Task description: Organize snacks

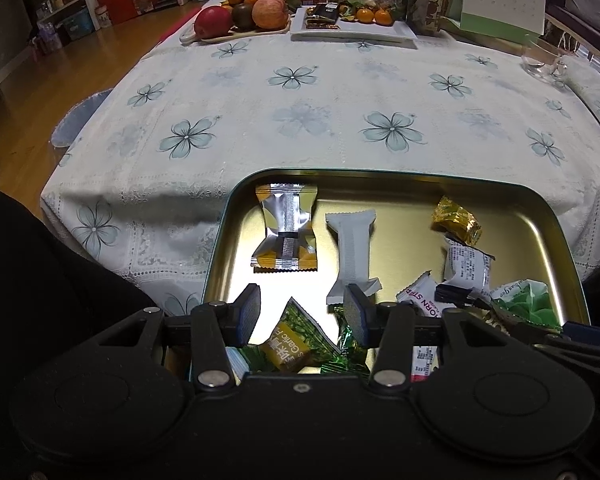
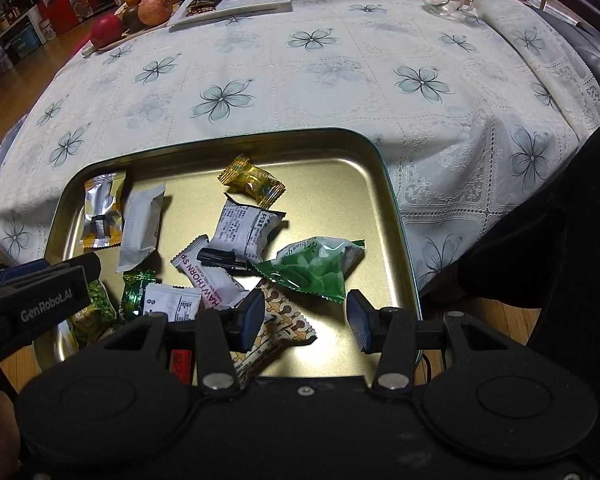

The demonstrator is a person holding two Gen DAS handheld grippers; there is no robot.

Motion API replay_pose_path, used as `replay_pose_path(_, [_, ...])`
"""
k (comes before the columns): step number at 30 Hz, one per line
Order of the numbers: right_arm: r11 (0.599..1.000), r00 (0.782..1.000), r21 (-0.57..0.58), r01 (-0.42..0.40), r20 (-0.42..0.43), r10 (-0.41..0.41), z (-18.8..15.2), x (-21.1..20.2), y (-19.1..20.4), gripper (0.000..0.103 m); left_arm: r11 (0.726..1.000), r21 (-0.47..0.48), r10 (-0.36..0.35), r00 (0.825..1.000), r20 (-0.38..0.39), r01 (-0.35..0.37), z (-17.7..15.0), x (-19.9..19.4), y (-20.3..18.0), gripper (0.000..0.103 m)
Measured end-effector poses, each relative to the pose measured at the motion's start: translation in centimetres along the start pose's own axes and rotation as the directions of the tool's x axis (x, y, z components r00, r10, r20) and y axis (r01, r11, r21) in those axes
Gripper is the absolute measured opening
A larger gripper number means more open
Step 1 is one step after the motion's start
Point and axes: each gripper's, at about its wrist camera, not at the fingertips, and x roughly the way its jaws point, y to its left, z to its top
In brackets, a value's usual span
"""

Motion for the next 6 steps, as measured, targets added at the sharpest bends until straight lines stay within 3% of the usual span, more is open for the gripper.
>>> replay_pose_path(6, [1.000,1.000,0.001,0.001,-0.002,-0.001,0.00,0.02,0.00,0.047,1.000,0.010,0.001,1.000,0.009,-0.001,-0.09,-0.09,-0.16,0.054])
